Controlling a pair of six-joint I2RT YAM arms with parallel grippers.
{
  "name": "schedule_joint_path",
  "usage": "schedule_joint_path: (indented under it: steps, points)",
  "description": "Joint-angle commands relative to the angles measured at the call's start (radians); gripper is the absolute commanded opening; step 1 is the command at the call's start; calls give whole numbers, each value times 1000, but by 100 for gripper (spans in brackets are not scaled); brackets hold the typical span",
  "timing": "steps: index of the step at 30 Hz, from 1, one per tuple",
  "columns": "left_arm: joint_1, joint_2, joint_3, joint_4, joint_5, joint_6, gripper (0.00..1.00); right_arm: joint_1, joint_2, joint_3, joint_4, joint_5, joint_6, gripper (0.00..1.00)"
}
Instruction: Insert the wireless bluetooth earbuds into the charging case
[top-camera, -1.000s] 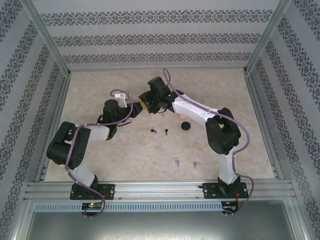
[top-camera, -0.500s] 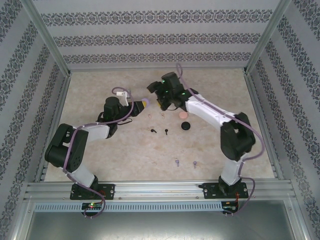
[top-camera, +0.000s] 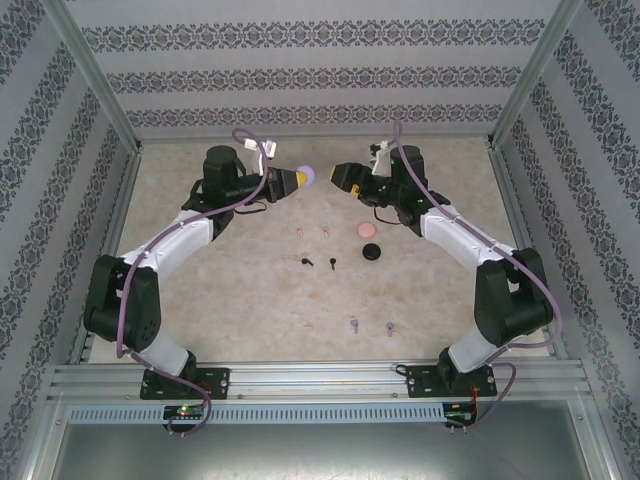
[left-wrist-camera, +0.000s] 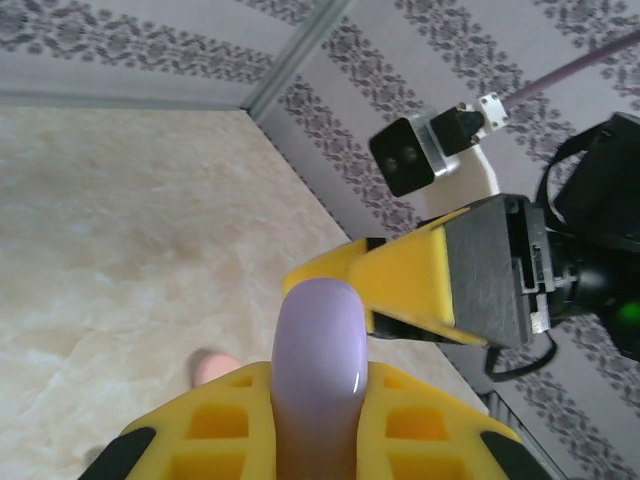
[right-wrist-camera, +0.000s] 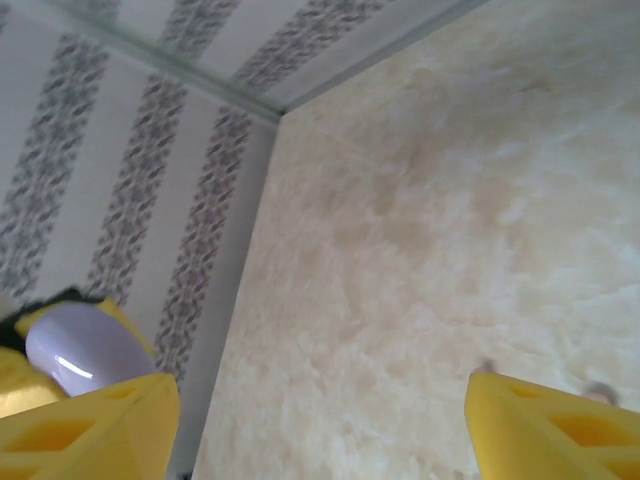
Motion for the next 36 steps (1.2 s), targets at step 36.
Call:
schedule_joint_path:
  steps: [36]
  points:
    - [8, -33, 13, -56, 112, 5, 0, -14, 33, -123, 294, -156, 58, 55]
